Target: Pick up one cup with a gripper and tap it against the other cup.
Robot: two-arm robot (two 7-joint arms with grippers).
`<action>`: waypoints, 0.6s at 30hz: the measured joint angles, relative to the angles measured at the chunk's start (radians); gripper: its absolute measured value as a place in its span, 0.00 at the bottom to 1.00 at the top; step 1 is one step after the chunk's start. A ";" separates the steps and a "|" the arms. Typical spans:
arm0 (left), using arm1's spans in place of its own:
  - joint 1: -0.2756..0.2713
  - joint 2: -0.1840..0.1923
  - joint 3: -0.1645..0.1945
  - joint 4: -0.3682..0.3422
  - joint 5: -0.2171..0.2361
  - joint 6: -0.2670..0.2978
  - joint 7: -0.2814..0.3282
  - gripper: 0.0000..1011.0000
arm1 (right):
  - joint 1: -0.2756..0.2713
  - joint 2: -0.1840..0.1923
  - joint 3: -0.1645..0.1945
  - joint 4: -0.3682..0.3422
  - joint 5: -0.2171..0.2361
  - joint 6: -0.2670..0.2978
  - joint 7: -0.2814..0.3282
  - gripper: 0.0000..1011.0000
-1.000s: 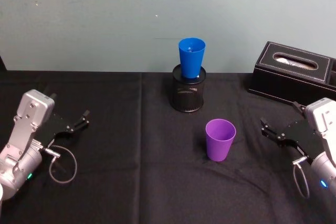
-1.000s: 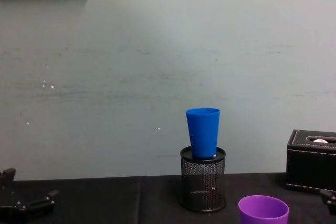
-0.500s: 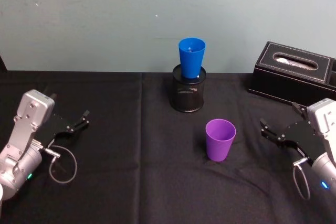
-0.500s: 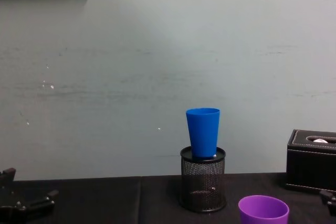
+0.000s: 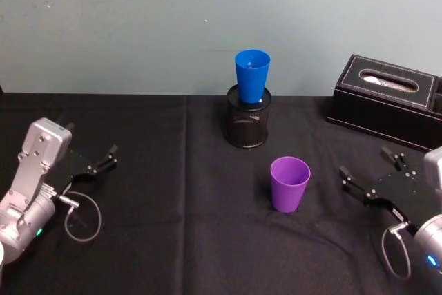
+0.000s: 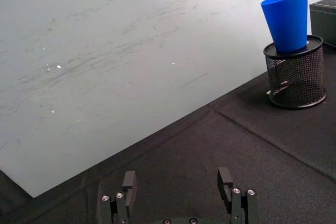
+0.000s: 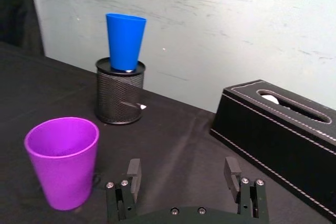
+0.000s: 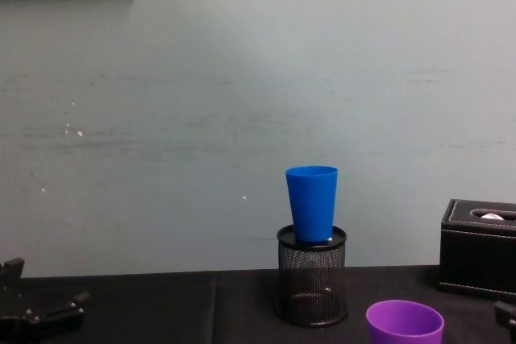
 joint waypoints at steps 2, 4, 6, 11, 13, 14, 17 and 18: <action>0.000 0.000 0.000 0.000 0.000 0.000 0.000 1.00 | -0.006 -0.001 0.003 -0.001 0.003 -0.005 0.009 0.99; 0.000 0.000 0.000 0.000 0.000 0.000 0.000 1.00 | -0.016 -0.005 0.008 -0.002 0.011 -0.015 0.024 0.99; 0.000 0.000 0.000 0.000 0.000 0.000 0.000 1.00 | -0.025 -0.010 0.012 -0.001 0.015 -0.027 0.040 0.99; 0.000 0.000 0.000 0.000 0.000 0.000 0.000 1.00 | -0.035 -0.020 0.017 -0.001 0.022 -0.037 0.068 0.99; 0.000 0.000 0.000 0.000 0.000 0.000 0.000 1.00 | -0.039 -0.026 0.019 -0.003 0.035 -0.036 0.088 0.99; 0.000 0.000 0.000 0.000 0.000 0.000 0.000 1.00 | -0.040 -0.028 0.020 -0.003 0.040 -0.036 0.095 0.99; 0.000 0.000 0.000 0.000 0.000 0.000 0.000 1.00 | -0.044 -0.038 0.022 -0.005 0.053 -0.033 0.119 0.99; 0.000 0.000 0.000 0.000 0.000 0.000 0.000 1.00 | -0.046 -0.043 0.023 -0.007 0.059 -0.032 0.130 0.99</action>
